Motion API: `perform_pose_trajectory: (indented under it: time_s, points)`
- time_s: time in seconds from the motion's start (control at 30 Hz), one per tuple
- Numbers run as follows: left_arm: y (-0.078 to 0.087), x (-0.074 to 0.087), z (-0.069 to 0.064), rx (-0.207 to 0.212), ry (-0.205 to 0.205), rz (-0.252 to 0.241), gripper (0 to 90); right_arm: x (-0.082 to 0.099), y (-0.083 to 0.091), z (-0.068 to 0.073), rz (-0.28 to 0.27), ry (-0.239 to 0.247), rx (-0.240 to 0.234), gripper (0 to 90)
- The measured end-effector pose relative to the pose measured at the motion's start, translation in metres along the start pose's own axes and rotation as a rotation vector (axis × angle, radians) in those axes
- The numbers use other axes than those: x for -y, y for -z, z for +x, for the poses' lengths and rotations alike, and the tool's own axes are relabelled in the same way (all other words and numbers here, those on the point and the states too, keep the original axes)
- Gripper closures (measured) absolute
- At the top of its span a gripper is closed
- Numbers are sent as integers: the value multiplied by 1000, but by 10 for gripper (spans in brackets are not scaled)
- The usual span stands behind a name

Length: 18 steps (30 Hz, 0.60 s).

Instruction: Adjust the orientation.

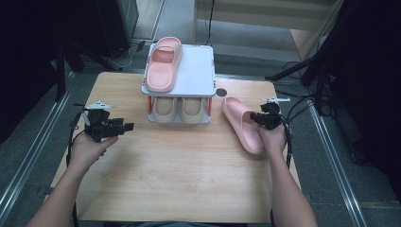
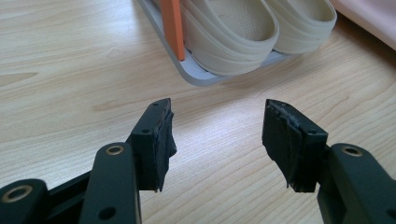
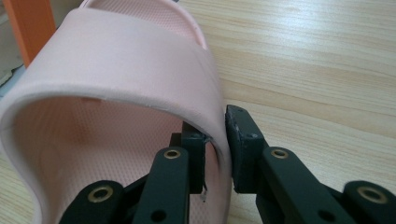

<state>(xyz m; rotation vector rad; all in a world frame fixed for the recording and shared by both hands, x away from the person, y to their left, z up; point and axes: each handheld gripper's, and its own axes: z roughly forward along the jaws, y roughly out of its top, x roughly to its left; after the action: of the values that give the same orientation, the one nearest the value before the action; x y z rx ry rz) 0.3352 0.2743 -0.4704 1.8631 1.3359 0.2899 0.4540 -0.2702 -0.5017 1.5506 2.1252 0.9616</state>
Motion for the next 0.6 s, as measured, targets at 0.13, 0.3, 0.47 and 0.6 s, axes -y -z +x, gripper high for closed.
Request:
perform_pose_trajectory:
  time_s: [0.13, 0.3, 0.47, 0.6]
  points:
    - [0, 0, 0, 0, 1, 3, 431, -3, 1, -1, 5, -31, -1, 811]
    - [1, 1, 1, -1, 0, 3, 431, -6, 5, -1, 1, -51, -1, 816]
    - [0, 1, 0, 2, -1, 4, 431, -7, 8, -2, 3, -69, 0, 816]
    - [0, 0, 0, 2, -2, 4, 431, -8, 11, -2, 2, -74, 3, 815]
